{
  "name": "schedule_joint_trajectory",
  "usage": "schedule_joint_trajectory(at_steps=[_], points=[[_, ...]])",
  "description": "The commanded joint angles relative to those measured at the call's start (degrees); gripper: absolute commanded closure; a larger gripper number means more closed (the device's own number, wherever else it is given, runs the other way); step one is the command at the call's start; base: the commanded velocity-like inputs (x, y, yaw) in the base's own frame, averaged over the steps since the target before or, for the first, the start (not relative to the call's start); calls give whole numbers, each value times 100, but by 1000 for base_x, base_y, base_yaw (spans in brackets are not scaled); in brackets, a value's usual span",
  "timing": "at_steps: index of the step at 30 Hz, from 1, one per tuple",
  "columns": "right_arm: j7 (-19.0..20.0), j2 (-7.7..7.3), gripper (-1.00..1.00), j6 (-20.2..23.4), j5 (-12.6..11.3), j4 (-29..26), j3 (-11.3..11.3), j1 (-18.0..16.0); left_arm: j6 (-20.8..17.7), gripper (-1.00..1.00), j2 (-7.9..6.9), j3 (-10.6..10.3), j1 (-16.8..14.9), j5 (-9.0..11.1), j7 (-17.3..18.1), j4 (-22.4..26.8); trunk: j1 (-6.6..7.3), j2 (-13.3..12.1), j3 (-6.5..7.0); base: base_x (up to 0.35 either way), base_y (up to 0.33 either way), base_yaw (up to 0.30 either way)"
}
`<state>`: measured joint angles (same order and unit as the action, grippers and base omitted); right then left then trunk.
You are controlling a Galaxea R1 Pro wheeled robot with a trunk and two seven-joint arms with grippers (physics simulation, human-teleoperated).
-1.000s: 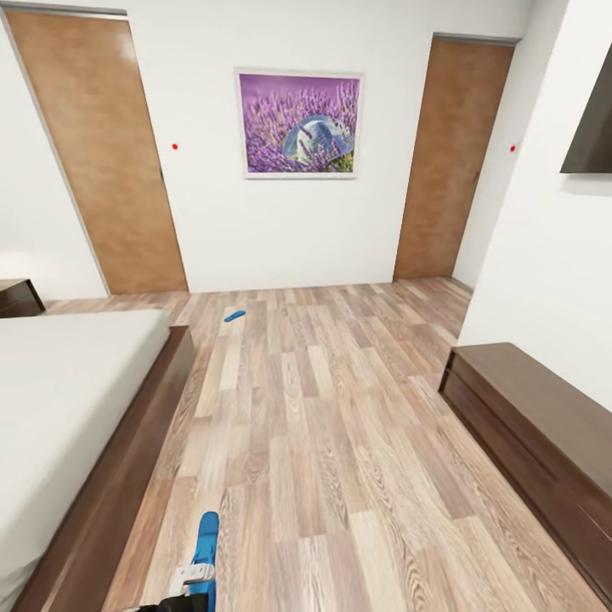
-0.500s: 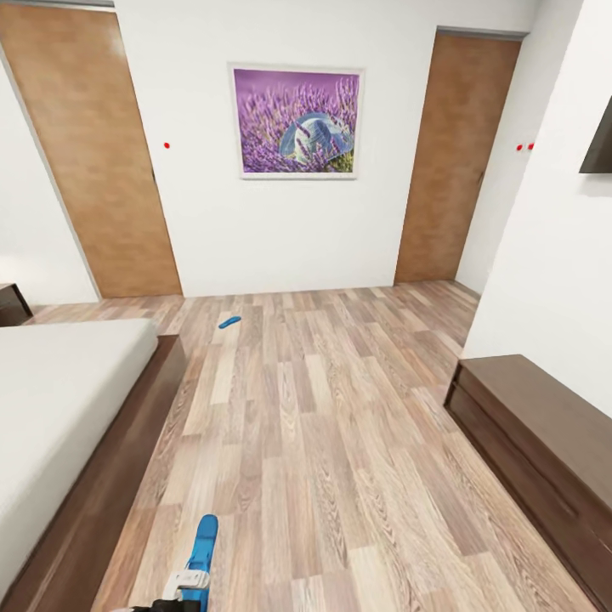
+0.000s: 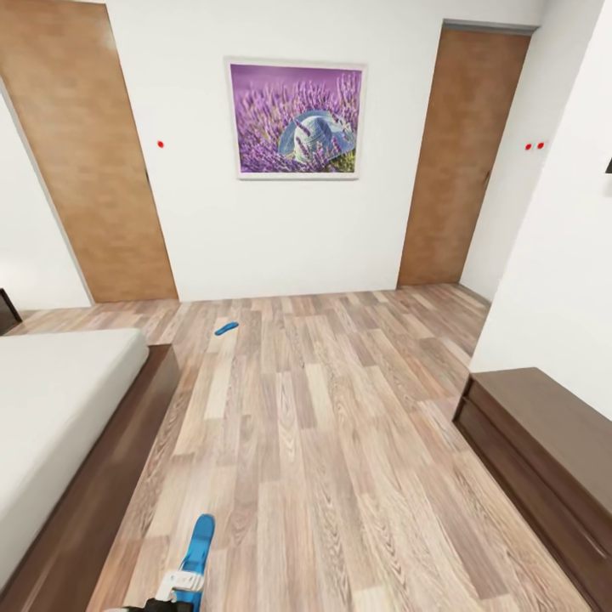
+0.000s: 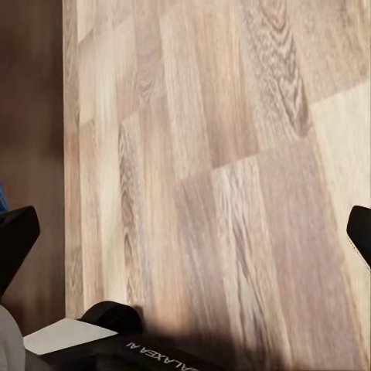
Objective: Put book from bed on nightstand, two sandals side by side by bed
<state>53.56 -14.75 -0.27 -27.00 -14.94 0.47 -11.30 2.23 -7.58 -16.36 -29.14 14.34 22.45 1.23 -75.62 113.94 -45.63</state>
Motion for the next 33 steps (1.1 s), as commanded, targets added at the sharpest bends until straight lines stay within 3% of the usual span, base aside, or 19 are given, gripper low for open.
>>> schedule_joint_trajectory(at_steps=[1, 33], points=[[17, -1, -100, -4, -16, 5, 7, -3, 22, 100, 1, -41, -4, 39, 16, -6, -2, 2, -5, 295, 0, 0], [14, -1, -100, -8, -16, 6, 8, -3, 30, 100, 129, -43, -4, 7, 6, -9, -2, 2, -5, 306, -17, 0]])
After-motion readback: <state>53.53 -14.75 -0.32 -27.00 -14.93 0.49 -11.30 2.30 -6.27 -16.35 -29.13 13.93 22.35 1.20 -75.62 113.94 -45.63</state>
